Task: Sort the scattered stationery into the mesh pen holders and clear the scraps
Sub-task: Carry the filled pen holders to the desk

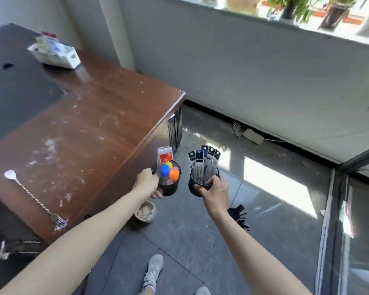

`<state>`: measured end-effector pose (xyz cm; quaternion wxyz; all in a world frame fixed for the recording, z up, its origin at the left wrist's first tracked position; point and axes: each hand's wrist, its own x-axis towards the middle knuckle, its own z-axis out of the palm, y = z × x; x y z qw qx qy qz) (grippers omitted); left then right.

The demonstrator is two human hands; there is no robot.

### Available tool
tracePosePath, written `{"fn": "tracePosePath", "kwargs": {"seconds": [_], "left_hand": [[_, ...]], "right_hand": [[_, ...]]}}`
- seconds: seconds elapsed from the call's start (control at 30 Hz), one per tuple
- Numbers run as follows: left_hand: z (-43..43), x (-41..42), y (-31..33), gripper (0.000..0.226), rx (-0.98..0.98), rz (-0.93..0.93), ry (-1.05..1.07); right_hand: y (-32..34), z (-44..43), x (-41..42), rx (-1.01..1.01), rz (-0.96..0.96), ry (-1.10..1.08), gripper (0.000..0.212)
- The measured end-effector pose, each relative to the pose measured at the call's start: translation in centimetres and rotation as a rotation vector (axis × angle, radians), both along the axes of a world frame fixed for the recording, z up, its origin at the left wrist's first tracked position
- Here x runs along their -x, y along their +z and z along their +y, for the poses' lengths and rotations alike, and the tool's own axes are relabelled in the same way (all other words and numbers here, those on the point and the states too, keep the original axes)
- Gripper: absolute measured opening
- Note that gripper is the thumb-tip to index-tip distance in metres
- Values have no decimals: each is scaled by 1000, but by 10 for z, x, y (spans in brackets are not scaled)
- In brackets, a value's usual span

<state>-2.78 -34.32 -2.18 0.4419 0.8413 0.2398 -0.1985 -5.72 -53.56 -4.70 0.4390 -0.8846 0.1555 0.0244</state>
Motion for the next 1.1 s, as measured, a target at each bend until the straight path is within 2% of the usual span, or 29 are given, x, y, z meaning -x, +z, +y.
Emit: {"fn": "tracePosePath", "kwargs": {"seconds": [0.3,0.43,0.57,0.7,0.77,0.87,1.03,1.1], "left_hand": [[110,-33,45,26,25,-14,180],[170,-45,49,26,34,-12,294],[222,-44,49,25,48,-4,427],[268,-35,46,27,54,8,556],[284,-30,41,26,81,37,600],[301,-25,36,32,111,60,660],[310,-25,26,36,145,69,776],[311,-25,22,36,159,71,791]], "right_hand": [[42,120,-86,-7,-71,253,36],[48,187,-118,-84,-74,377,41],[51,246,-144,-51,-62,527,37],[49,305,-154,-66,-50,607,42],[45,324,-157,-54,-33,646,38],[36,344,-164,-47,8,680,19],[30,360,-169,-46,10,712,20],[27,364,-169,-50,5,724,27]]}}
